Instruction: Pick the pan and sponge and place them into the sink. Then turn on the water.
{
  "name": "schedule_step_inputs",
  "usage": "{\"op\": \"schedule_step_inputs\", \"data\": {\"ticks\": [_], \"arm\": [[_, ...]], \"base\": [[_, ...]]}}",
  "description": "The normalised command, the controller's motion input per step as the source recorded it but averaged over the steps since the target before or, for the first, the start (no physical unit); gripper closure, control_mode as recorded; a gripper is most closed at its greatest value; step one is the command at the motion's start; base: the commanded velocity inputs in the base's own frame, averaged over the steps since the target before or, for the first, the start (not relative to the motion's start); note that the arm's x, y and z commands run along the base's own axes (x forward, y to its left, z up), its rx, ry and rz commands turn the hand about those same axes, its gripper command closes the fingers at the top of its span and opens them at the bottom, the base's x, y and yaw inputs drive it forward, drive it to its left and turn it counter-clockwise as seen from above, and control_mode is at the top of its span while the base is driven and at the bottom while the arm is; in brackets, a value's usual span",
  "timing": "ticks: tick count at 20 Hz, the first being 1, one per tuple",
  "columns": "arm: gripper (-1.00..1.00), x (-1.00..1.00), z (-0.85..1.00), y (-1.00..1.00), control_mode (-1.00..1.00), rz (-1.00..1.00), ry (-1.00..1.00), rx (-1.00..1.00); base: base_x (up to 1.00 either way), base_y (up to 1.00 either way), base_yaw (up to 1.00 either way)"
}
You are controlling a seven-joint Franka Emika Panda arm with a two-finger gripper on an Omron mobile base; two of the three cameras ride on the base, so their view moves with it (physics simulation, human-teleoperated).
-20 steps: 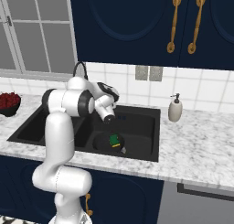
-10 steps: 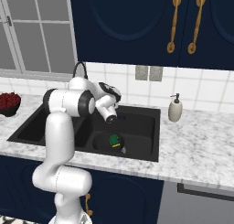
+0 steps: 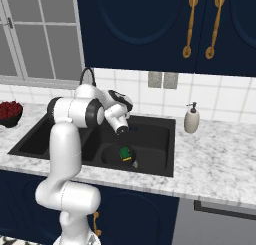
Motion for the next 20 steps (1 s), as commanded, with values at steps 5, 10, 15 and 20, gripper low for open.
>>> {"op": "schedule_step_inputs", "data": {"ticks": [5,10,15,20], "arm": [[-1.00,0.00,0.00,0.00,-1.00,0.00,0.00,0.00],[-1.00,0.00,0.00,0.00,-1.00,0.00,0.00,0.00],[-1.00,0.00,0.00,0.00,-1.00,0.00,0.00,0.00],[-1.00,0.00,0.00,0.00,-1.00,0.00,0.00,0.00]], "base": [[0.00,0.00,0.00],[0.00,0.00,0.00],[0.00,0.00,0.00],[0.00,0.00,0.00]]}}
